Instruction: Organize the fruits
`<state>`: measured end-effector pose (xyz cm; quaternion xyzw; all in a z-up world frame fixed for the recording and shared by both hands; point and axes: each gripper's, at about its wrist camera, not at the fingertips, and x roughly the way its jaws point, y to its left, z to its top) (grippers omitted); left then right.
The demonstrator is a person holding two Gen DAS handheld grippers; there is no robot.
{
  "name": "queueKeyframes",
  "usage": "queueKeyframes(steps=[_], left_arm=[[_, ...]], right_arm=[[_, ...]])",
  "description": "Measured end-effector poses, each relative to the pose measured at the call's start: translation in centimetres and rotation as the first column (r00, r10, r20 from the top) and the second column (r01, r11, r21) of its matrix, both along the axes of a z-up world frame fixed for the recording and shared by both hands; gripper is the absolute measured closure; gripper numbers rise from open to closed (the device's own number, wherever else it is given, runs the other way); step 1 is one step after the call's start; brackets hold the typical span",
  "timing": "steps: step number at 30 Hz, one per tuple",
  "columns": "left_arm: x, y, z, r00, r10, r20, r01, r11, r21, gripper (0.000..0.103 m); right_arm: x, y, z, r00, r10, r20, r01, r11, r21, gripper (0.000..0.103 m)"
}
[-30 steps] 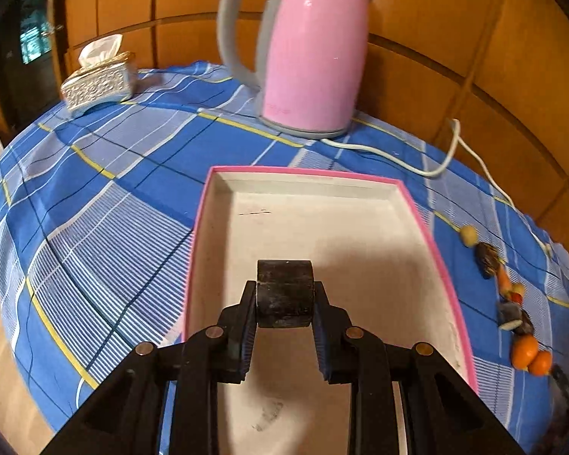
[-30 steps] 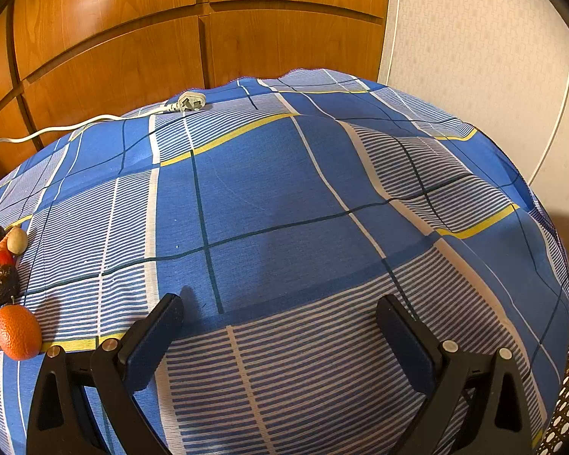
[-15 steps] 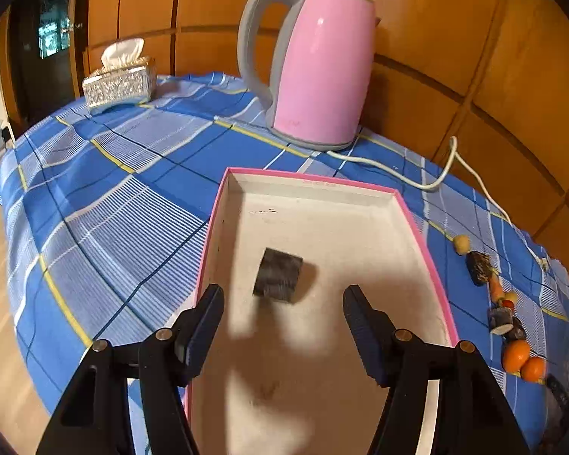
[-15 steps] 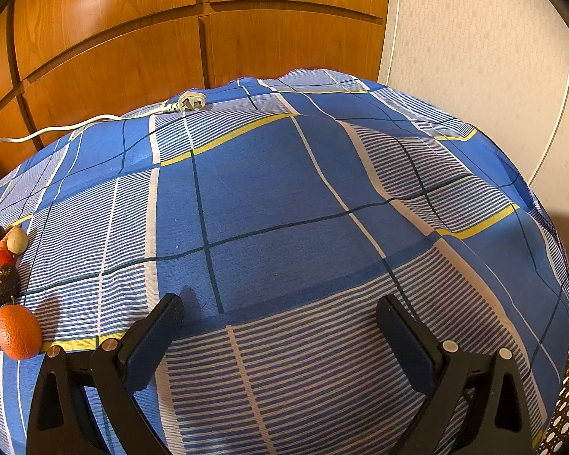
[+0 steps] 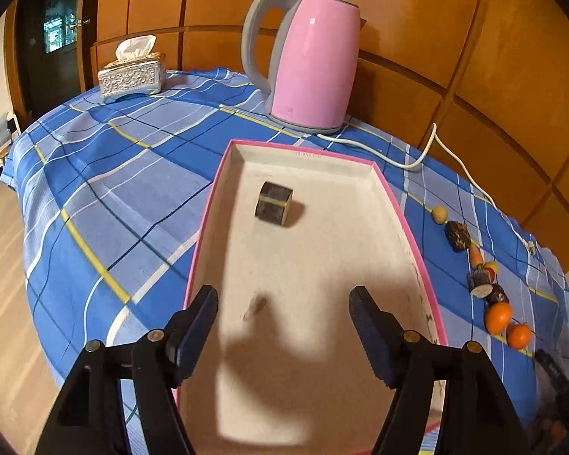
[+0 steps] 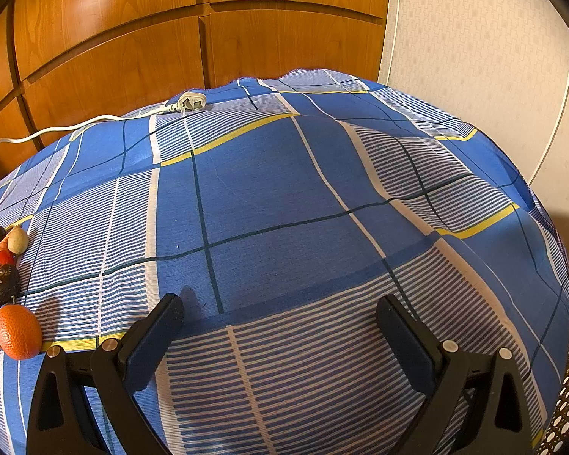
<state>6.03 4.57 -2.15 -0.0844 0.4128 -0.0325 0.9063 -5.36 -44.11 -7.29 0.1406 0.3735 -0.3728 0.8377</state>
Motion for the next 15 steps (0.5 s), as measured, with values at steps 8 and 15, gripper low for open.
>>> queueKeyframes(steps=[8, 15], left_arm=[[-2.1, 1.2, -0.5, 0.998, 0.069, 0.004, -0.069, 0.998, -0.014, 0.017], [-3.5, 1.5, -1.8, 0.994, 0.11, -0.009, -0.11, 0.994, 0.001, 0.011]], right_arm=[[0.0, 0.0, 0.0, 1.0, 0.0, 0.0, 0.0, 1.0, 0.0, 0.0], [0.0, 0.0, 0.0, 1.0, 0.0, 0.0, 0.0, 1.0, 0.0, 0.0]])
